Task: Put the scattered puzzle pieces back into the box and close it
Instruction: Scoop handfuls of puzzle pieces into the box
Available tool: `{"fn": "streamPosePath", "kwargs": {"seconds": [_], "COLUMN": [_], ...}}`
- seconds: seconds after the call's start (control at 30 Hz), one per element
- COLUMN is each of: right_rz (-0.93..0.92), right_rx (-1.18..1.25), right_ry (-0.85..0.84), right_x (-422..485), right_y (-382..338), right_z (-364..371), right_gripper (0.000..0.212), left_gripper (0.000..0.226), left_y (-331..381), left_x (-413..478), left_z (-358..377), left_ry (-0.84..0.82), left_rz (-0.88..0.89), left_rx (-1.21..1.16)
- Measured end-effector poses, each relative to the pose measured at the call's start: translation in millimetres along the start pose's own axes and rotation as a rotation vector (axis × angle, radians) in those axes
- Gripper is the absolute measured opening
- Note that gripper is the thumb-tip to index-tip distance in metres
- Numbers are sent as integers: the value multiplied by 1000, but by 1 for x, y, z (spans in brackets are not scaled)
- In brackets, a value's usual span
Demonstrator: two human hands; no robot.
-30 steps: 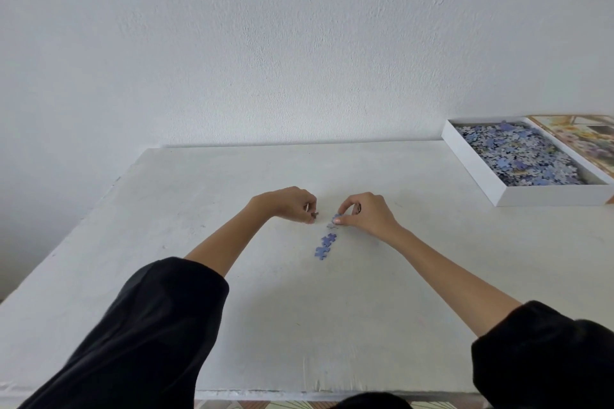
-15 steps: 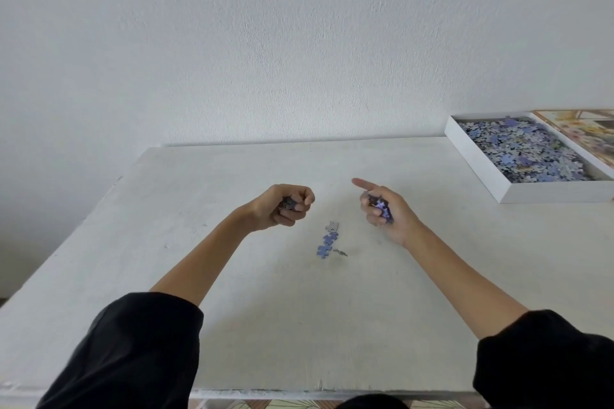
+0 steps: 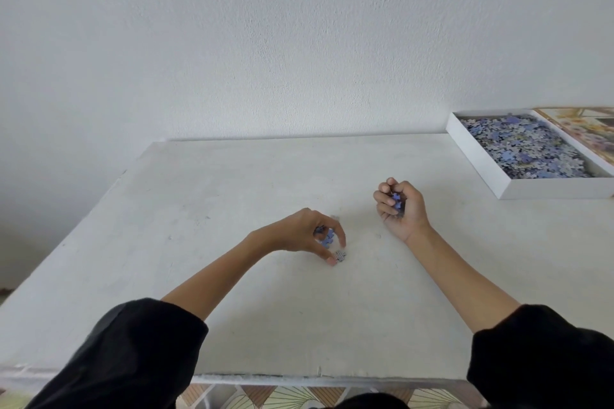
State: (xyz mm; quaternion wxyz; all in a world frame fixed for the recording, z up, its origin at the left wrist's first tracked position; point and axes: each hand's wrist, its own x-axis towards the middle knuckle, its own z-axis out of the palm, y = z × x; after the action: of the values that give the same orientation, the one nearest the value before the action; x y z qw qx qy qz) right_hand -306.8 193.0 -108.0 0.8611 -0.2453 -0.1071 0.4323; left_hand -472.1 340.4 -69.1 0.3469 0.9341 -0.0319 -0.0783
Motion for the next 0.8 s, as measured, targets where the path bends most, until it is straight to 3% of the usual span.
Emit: {"fn": "streamPosePath", "kwargs": {"seconds": [0.17,0.27,0.33,0.4,0.5,0.6,0.7,0.8], "right_rz": [-5,2,28,20,-22,-41,-151,-159], "right_rx": [-17,-183,-364,-552,-869,-1197,-1439,-1601], "right_ry": [28,120,137,119,76,42,-8,-96], "right_x": [-4,-6,-7,-9,-13,-14,-16,-15], "right_y": [2,2,4,7,9,18,27,27], "right_z": [3,9,14,18,22,25,28,31], "right_gripper": [43,18,29,34,36,34,22,12], "left_gripper": [22,20,21,19,8,21,30,30], "left_y": [6,6,5,3,0,-7,-10,-10], "left_x": [6,10,11,11,9,3,-4,-10], "left_z": [-3,-5,-3,-1,-6,-17,-19,-14], "left_ry": [-81,-134,-121,-77,32,148,233,280], "left_rz": [2,-11,-52,-170,-288,-319,-332,-292], "left_rx": [80,145,117,-146,-772,-1156,-1041,-685]}}
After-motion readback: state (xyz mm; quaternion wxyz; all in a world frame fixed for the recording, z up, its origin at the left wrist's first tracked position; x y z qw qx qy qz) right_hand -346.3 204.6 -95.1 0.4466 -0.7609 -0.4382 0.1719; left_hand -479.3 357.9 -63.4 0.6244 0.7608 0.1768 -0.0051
